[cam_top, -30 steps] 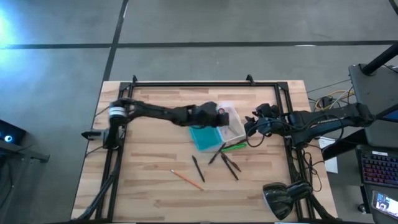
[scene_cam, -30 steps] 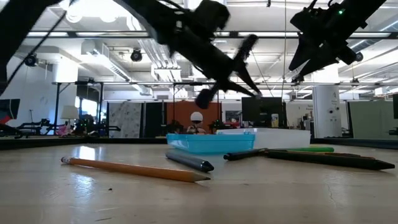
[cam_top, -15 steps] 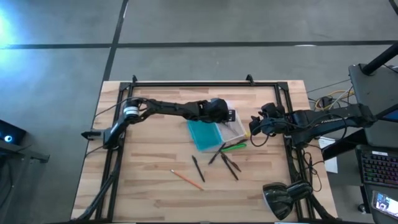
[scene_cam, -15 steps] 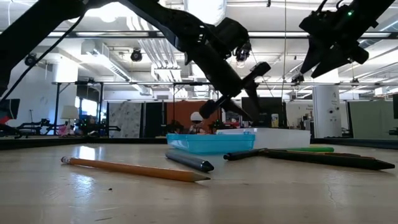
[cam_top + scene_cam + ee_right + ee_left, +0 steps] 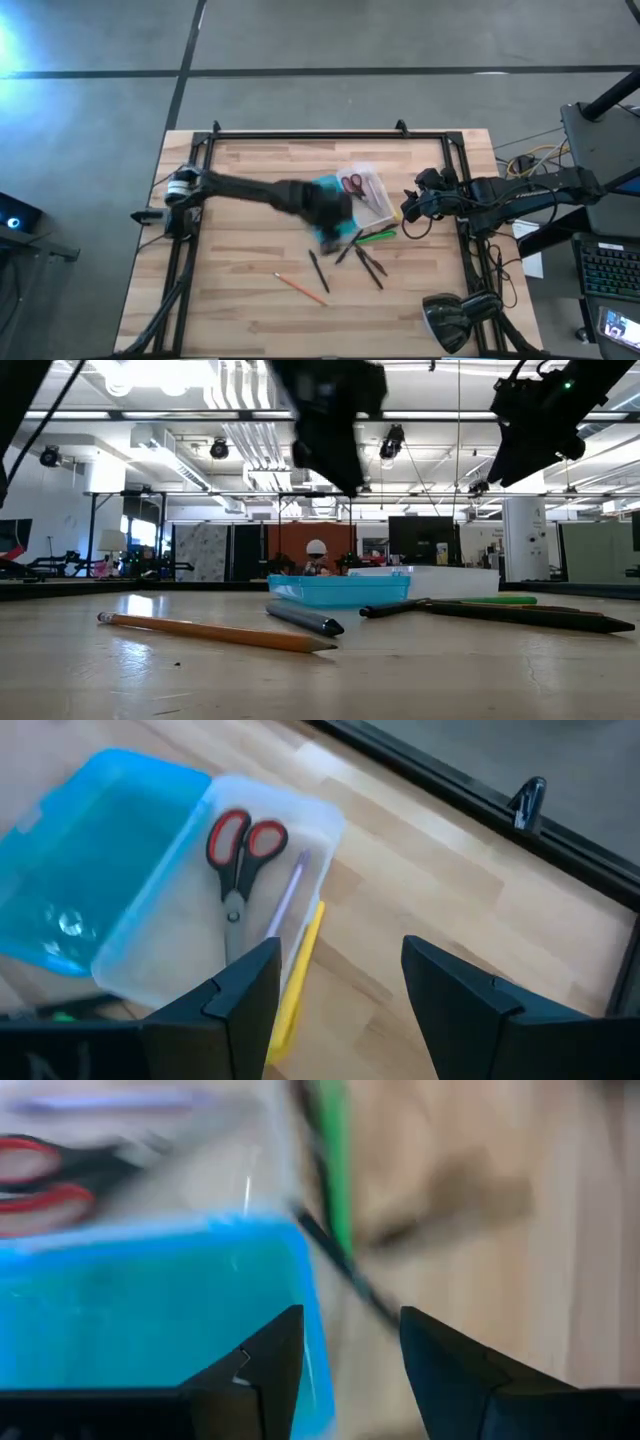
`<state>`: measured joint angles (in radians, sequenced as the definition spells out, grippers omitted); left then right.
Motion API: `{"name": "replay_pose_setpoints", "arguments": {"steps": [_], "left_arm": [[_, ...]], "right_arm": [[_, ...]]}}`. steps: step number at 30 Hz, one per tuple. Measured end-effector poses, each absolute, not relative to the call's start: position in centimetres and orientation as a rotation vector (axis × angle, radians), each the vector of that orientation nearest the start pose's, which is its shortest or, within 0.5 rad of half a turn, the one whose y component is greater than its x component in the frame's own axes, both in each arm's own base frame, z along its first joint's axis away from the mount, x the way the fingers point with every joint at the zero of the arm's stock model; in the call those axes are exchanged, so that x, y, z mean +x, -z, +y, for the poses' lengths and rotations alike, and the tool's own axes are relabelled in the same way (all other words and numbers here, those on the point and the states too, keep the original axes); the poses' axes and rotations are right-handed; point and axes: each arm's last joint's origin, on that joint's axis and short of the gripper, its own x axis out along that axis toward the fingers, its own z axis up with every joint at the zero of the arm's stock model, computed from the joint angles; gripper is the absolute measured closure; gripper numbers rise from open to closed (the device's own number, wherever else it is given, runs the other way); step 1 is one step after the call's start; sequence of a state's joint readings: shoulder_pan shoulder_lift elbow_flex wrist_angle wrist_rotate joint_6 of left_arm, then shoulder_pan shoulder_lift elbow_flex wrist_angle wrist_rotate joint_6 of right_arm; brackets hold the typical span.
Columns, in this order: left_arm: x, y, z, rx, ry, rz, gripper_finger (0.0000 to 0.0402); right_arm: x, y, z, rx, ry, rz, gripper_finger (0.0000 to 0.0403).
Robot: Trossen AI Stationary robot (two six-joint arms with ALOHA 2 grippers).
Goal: Pick & place school supplies into a supply box
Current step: Put the orange pencil into the blue supply box
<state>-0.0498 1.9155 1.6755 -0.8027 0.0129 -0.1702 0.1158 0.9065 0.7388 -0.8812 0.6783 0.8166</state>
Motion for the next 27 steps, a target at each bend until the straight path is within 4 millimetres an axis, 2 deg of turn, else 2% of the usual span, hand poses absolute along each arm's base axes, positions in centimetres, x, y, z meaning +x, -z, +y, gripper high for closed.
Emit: {"name": "replay_pose_setpoints", "arguments": {"steps": [4,7,9,13,22,27], "left_arm": [[38.7,-25.8,-7.2,0.061,0.211,1.143,0.0250],[37.3,-23.8,-10.5,0.159,0.329,1.187,0.0250],[36.6,-22.3,-11.9,0.173,0.358,1.183,0.0250],[35.6,-20.3,-12.7,0.137,0.335,1.209,0.0250],[33.6,-17.7,-14.2,0.225,0.381,1.265,0.0250],[32.9,-16.1,-14.2,0.320,0.280,1.228,0.0250]], "right_arm": [[15.5,-24.8,0.0,0.293,0.847,0.720,0.0202],[15.6,-24.6,0.0,0.270,0.839,0.734,0.0202],[15.6,-24.6,0.0,0.262,0.834,0.742,0.0202],[15.6,-24.5,0.0,0.260,0.834,0.743,0.0202],[15.6,-24.5,0.0,0.259,0.834,0.745,0.0202],[15.6,-24.5,0.0,0.259,0.834,0.745,0.0202]]}}
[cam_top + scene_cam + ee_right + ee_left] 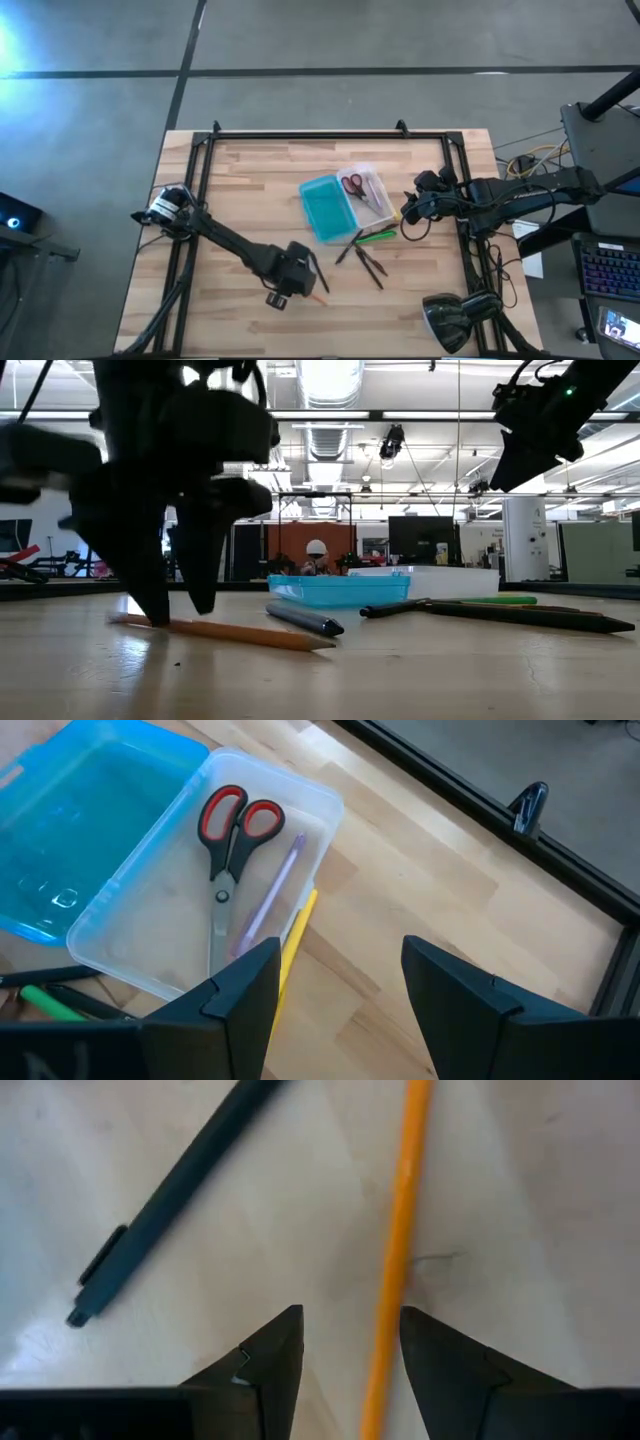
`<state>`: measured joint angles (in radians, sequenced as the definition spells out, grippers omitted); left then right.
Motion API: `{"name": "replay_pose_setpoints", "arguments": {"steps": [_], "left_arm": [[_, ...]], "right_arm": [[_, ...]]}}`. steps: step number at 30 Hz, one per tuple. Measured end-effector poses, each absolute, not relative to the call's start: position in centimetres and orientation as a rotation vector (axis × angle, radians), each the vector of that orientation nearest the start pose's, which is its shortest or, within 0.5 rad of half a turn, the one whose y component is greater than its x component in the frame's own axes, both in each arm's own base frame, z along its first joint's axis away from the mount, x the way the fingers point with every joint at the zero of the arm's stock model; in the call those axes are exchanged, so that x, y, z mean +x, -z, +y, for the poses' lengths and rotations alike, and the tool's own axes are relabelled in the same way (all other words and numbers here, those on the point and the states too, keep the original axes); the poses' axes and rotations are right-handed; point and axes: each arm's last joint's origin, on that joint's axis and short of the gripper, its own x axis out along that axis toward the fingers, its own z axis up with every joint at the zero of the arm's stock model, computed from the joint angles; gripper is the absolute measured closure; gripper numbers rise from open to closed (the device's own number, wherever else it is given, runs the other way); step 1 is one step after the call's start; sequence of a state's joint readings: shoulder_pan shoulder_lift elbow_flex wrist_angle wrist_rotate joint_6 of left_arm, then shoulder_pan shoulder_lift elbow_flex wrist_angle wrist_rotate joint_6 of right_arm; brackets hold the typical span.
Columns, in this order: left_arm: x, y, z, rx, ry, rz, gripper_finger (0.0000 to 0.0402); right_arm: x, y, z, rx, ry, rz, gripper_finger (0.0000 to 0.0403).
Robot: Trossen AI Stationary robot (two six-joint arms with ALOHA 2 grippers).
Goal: Pick & place school supplies into a supply box
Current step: Put the orange pencil into the blue supply box
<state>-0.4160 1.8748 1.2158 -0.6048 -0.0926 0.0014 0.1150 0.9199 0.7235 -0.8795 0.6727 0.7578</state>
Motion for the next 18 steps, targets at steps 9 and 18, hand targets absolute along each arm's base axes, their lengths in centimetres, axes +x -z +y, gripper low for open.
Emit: {"name": "replay_pose_setpoints", "arguments": {"steps": [9,18], "left_arm": [[32.1,-14.9,-13.9,0.290,0.290,1.253,0.0278],[32.3,-14.4,-13.3,0.293,0.289,1.249,0.0388]], "right_arm": [[15.6,-24.5,0.0,0.260,0.835,0.744,0.0202],[15.6,-24.5,0.0,0.260,0.835,0.744,0.0202]]}}
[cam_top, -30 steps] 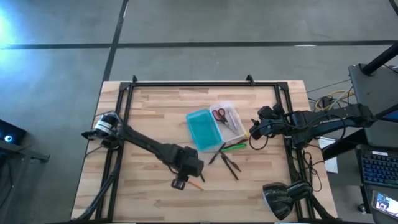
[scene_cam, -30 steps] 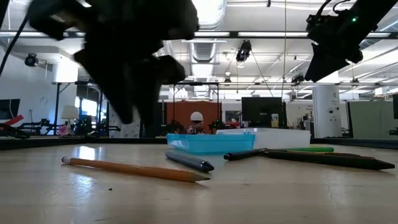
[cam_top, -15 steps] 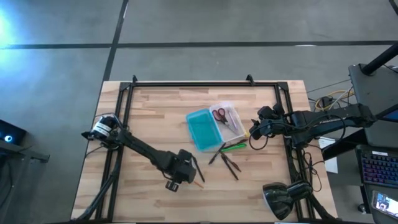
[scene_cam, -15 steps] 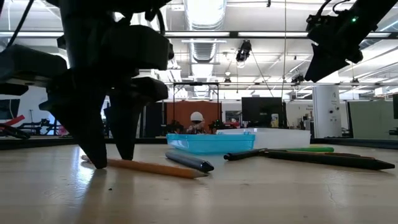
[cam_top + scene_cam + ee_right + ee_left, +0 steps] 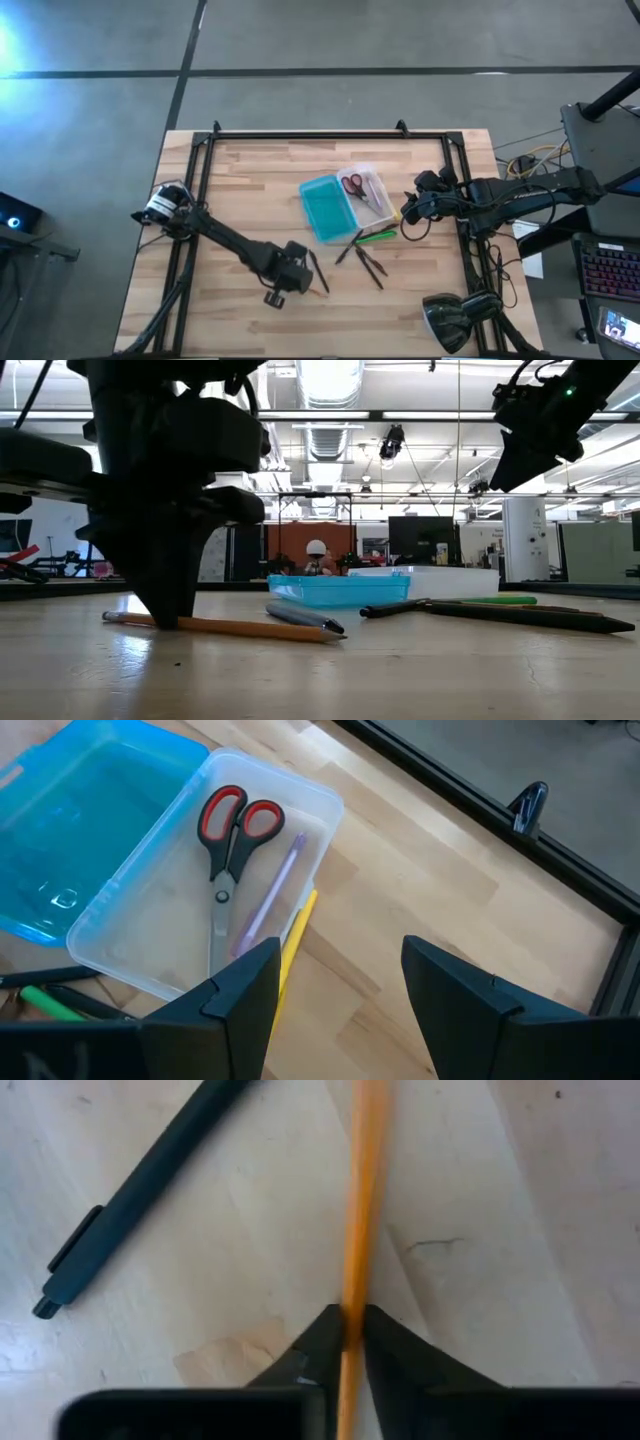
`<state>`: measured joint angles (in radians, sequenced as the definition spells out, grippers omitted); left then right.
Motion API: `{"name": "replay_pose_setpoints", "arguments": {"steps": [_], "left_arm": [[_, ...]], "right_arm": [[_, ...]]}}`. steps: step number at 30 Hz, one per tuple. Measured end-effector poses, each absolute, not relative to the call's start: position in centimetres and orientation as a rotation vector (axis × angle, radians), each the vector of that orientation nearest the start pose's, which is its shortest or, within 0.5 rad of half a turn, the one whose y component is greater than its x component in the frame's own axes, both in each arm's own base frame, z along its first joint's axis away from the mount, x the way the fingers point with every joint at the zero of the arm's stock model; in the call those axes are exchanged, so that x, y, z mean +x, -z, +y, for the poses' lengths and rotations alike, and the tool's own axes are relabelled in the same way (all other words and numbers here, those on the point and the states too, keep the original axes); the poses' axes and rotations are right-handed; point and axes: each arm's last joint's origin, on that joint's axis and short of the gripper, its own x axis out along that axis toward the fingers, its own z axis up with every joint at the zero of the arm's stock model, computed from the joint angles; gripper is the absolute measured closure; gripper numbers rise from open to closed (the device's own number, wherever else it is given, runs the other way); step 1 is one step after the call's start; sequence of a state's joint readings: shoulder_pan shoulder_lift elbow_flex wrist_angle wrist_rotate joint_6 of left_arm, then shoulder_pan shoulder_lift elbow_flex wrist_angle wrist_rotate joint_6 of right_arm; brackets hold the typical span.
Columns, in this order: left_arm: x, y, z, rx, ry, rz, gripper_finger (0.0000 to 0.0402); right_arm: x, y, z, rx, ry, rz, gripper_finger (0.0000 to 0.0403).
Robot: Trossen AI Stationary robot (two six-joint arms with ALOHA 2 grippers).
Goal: Pick & place school supplies into a supply box
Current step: Put the orange pencil into the blue supply box
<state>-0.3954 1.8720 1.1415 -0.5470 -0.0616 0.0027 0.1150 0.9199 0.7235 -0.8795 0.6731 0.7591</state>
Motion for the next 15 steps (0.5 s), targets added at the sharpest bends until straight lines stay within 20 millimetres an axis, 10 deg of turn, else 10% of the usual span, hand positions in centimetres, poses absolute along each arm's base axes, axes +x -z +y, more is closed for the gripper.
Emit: {"name": "replay_pose_setpoints", "arguments": {"steps": [9,15], "left_arm": [[32.7,-15.9,-11.6,0.184,0.213,1.342,0.0399],[32.6,-22.8,-10.7,0.279,0.243,1.282,0.0400]], "right_arm": [[15.6,-24.8,0.0,0.309,0.853,0.711,0.0202],[15.6,-25.1,-0.1,0.290,0.875,0.688,0.0202]]}}
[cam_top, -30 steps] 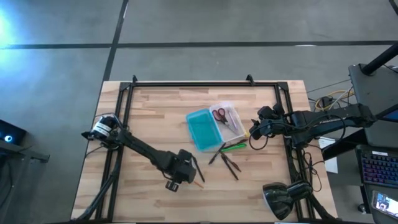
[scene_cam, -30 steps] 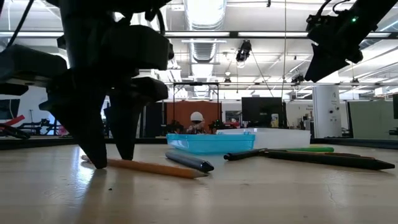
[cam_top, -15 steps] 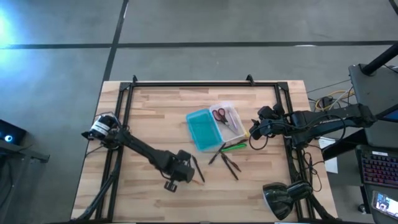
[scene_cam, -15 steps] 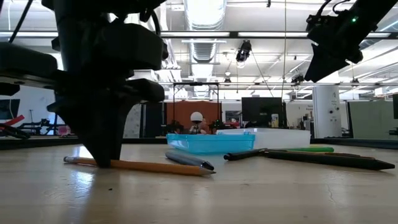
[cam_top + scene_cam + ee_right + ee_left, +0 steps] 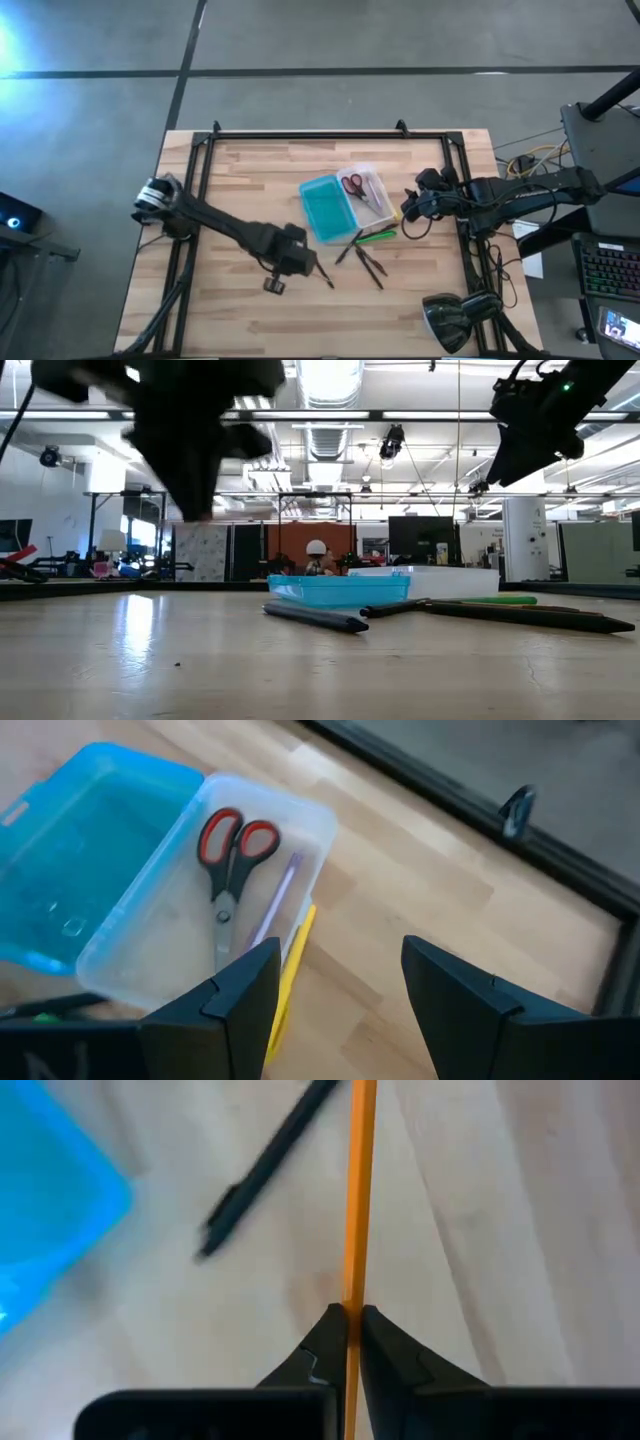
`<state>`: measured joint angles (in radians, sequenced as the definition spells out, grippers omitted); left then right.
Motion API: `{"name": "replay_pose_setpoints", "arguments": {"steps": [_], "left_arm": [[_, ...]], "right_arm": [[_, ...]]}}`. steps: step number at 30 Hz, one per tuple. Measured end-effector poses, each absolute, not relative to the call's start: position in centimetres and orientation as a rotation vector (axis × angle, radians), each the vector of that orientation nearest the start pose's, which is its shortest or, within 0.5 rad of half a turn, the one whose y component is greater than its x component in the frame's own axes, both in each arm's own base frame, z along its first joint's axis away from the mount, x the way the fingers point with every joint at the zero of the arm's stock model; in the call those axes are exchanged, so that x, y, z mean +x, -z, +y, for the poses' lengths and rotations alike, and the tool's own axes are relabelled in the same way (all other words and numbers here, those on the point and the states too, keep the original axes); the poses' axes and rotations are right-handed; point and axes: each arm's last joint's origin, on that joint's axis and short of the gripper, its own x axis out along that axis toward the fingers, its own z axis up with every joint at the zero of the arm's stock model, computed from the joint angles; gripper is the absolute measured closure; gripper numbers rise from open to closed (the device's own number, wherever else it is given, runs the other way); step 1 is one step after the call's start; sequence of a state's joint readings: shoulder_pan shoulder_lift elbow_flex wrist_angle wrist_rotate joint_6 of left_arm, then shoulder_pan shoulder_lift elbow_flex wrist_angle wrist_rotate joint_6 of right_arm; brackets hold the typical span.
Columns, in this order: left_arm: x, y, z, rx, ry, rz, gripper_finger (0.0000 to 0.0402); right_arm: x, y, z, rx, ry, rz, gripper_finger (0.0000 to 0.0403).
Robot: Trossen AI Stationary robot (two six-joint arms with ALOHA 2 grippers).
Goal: Pick & place school supplies into a supply box
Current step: Put the orange pencil into the blue supply box
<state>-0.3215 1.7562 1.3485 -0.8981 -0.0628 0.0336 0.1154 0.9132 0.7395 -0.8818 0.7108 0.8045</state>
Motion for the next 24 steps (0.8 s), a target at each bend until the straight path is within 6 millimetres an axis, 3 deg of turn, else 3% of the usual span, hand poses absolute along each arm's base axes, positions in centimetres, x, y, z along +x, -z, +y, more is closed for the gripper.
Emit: {"name": "replay_pose_setpoints", "arguments": {"steps": [3,8,15,19,21,24], "left_arm": [[33.8,-25.0,-9.1,0.373,0.196,1.190,0.0400],[36.5,-27.8,-3.9,0.537,0.117,1.099,0.0401],[41.3,-26.9,3.9,0.876,0.151,1.067,0.0401],[43.8,-25.2,8.4,0.905,0.074,1.114,0.0401],[45.1,-24.2,9.9,0.950,0.058,1.119,0.0401],[47.4,-23.6,10.7,1.054,0.078,1.086,0.0401]], "right_arm": [[15.4,-25.6,-0.2,0.282,0.897,0.649,0.0202],[14.7,-27.1,-0.4,0.278,0.941,0.543,0.0202],[13.5,-28.1,-0.6,0.312,0.937,0.477,0.0202],[13.3,-28.3,-0.6,0.324,0.934,0.463,0.0202],[13.2,-28.3,-0.6,0.324,0.934,0.462,0.0202],[13.3,-28.3,-0.6,0.324,0.934,0.463,0.0202]]}}
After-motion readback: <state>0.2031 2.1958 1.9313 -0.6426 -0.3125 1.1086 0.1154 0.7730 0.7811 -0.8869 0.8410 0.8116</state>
